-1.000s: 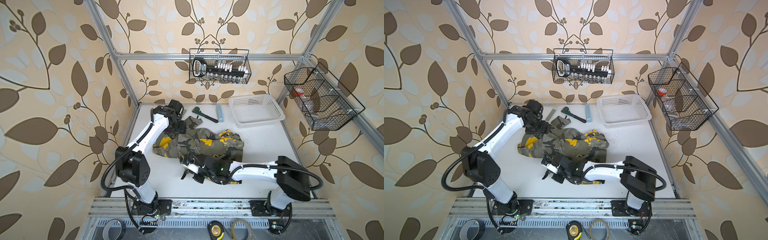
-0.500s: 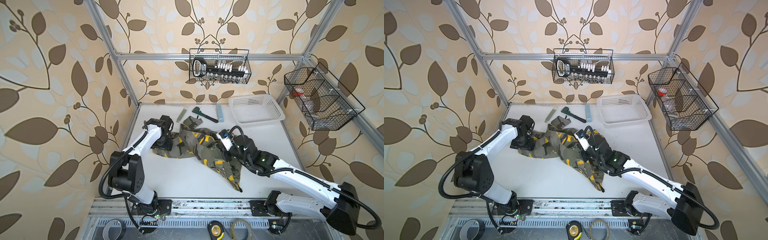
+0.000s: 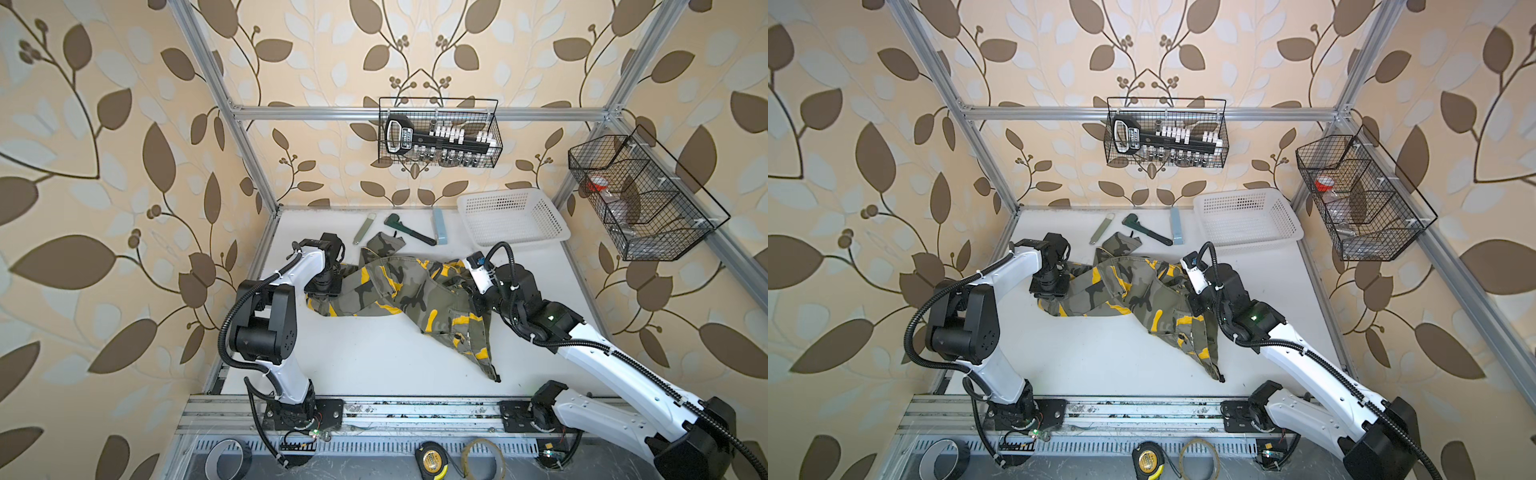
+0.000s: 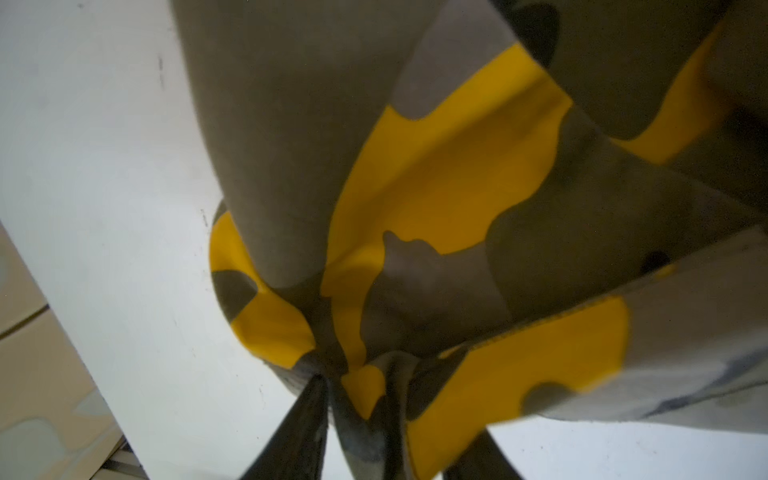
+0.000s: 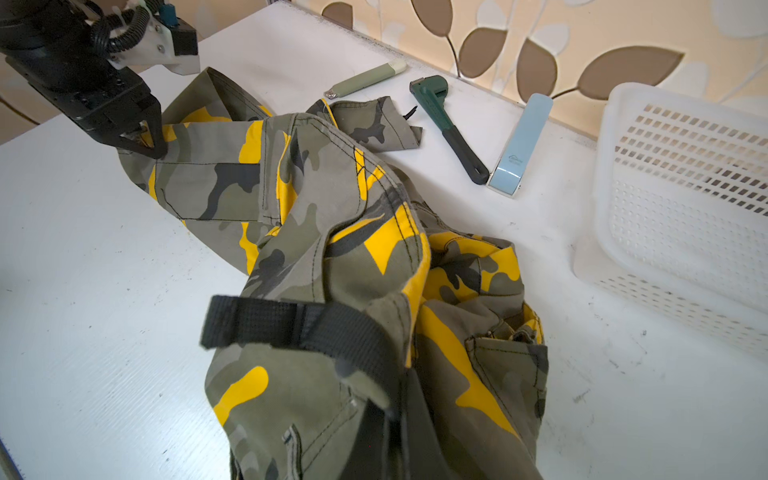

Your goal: Fold and stack the trousers

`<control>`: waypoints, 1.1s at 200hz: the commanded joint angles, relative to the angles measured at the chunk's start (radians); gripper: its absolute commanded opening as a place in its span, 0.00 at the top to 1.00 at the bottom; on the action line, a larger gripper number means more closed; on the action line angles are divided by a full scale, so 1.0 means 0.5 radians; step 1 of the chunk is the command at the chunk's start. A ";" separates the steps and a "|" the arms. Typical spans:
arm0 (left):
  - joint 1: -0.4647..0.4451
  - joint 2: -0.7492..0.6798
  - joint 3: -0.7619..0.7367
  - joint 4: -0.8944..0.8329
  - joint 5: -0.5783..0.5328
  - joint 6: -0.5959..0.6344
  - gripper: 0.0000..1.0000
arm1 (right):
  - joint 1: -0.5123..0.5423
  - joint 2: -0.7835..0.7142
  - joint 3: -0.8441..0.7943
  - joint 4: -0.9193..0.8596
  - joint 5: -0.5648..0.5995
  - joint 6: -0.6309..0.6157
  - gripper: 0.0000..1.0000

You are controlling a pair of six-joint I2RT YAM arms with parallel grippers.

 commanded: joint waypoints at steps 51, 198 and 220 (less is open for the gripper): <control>0.004 -0.246 0.506 -0.445 -0.256 -0.127 1.00 | -0.020 -0.039 0.132 -0.086 -0.007 -0.175 1.00; 0.024 -0.989 1.534 -1.056 -1.073 -0.223 1.00 | 0.109 -0.348 0.746 -0.265 -0.227 0.059 1.00; 0.023 -0.950 1.353 -0.975 -0.834 -0.244 1.00 | -0.009 -0.457 0.721 -0.414 -0.088 0.055 1.00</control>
